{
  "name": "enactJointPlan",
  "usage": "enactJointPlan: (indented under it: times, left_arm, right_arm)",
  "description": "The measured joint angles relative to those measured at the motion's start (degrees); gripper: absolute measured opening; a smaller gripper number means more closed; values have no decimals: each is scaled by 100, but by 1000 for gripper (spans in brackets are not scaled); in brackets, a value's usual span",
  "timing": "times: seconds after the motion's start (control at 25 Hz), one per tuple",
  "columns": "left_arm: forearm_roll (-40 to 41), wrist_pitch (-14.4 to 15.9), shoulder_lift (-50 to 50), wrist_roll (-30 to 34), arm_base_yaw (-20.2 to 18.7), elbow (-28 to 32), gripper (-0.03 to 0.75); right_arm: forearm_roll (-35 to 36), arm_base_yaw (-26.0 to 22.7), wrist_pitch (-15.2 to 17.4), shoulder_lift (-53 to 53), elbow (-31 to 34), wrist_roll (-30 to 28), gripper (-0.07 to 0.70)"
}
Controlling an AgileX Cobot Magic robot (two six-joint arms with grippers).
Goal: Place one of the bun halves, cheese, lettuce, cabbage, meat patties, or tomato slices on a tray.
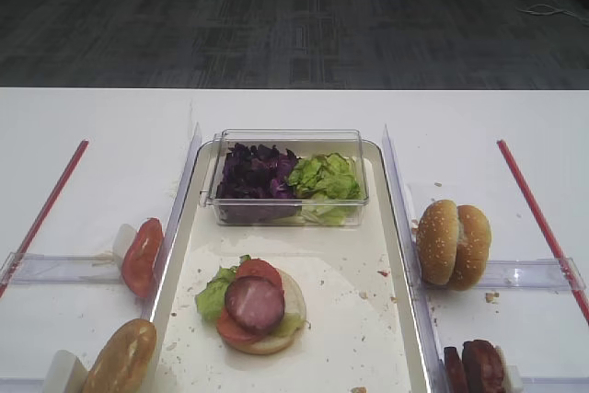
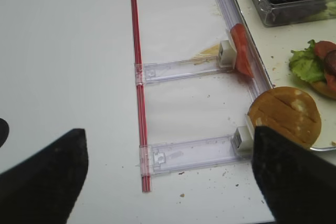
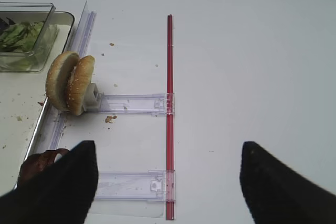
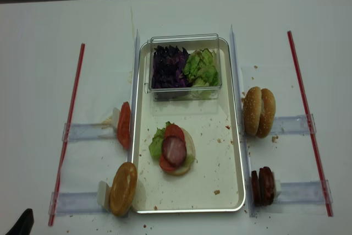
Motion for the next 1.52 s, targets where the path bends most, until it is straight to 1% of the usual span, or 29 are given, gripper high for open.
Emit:
enactJointPlan:
  times: [1.52]
  left_arm:
    - [0, 0, 0, 0, 0, 0, 616]
  right_arm:
    - [-9, 0, 11, 0, 0, 44, 590]
